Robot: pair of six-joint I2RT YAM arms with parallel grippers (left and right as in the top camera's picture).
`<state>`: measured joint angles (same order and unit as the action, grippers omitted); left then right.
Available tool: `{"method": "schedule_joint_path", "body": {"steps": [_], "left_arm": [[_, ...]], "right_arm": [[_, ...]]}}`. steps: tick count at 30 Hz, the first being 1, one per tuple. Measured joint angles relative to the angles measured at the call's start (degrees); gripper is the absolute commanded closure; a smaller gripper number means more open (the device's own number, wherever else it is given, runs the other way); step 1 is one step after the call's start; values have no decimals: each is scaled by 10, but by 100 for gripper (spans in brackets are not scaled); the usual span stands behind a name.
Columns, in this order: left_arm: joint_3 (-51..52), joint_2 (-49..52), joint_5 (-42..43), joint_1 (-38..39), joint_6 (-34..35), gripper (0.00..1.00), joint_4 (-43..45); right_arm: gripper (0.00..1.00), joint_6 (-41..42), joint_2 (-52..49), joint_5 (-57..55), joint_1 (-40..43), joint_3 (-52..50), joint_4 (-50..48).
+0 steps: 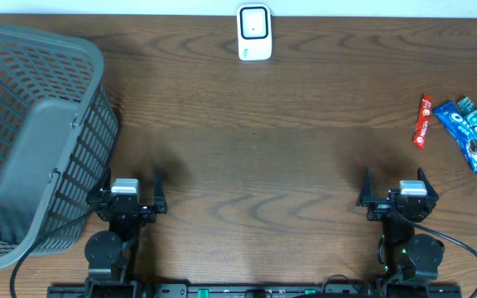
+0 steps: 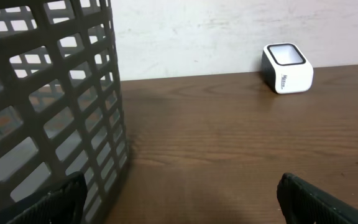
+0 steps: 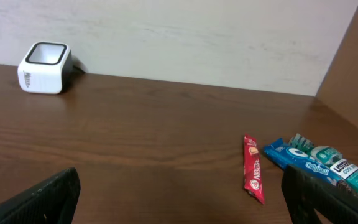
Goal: Scan the item barcode
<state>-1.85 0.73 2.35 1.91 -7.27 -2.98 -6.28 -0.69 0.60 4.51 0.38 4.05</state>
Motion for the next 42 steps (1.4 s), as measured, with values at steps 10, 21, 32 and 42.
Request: {"method": "schedule_joint_path", "body": {"steps": [10, 21, 32, 42], "left_arm": [[0, 0, -13, 0, 32, 2, 1], [0, 0, -14, 0, 41, 2, 1], [0, 0, -14, 0, 41, 2, 1], [0, 0, -15, 0, 41, 2, 1]], "right_arm": [[1, 0, 0, 0, 0, 0, 0], [1, 0, 0, 0, 0, 0, 0], [1, 0, 0, 0, 0, 0, 0], [1, 0, 0, 0, 0, 0, 0]]}}
